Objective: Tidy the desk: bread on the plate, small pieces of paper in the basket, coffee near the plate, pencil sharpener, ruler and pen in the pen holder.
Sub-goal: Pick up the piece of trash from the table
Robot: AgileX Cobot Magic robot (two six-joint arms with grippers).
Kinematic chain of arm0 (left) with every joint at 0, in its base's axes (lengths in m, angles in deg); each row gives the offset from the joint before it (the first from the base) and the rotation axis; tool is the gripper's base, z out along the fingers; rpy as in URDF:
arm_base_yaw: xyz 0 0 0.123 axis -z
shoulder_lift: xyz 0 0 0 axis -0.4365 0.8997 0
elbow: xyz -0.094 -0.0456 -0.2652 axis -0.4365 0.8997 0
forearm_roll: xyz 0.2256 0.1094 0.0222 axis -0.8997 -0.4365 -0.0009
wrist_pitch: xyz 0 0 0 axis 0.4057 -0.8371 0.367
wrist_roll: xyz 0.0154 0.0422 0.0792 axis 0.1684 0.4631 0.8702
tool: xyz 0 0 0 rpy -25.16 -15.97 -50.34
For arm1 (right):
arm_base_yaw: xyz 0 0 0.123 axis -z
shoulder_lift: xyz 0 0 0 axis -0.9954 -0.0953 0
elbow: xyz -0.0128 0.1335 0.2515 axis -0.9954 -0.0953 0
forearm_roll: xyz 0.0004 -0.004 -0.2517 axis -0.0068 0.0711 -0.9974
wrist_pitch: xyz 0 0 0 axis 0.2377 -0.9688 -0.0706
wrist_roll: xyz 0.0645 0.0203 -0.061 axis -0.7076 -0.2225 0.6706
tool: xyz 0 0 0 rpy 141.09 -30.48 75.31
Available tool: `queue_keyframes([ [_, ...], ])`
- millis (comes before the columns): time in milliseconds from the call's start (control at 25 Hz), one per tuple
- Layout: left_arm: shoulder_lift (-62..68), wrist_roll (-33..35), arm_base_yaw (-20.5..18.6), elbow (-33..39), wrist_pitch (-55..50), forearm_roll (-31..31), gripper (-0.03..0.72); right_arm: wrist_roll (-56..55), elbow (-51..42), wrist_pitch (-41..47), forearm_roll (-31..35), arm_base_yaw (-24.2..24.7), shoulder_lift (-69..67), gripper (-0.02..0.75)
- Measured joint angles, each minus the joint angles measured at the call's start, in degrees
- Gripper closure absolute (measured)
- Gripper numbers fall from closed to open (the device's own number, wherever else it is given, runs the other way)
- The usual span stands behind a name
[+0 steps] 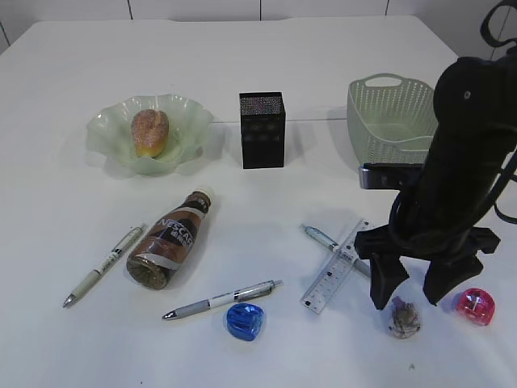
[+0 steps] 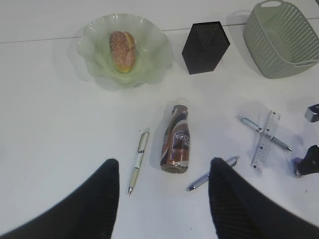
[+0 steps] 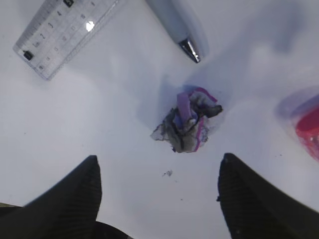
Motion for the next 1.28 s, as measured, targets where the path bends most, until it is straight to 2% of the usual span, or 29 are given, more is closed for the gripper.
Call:
queue_keyframes([
  [360,0.0,0.0,0.0,0.0,0.0,0.0,0.287,0.0,-1.7,-3.9,-2.4,-0.6,-2.2,0.171],
  [1280,0.0,0.0,0.0,0.0,0.0,0.0,0.287,-0.1,-2.0,-6.8,-2.7,-0.6,-6.4,0.171],
])
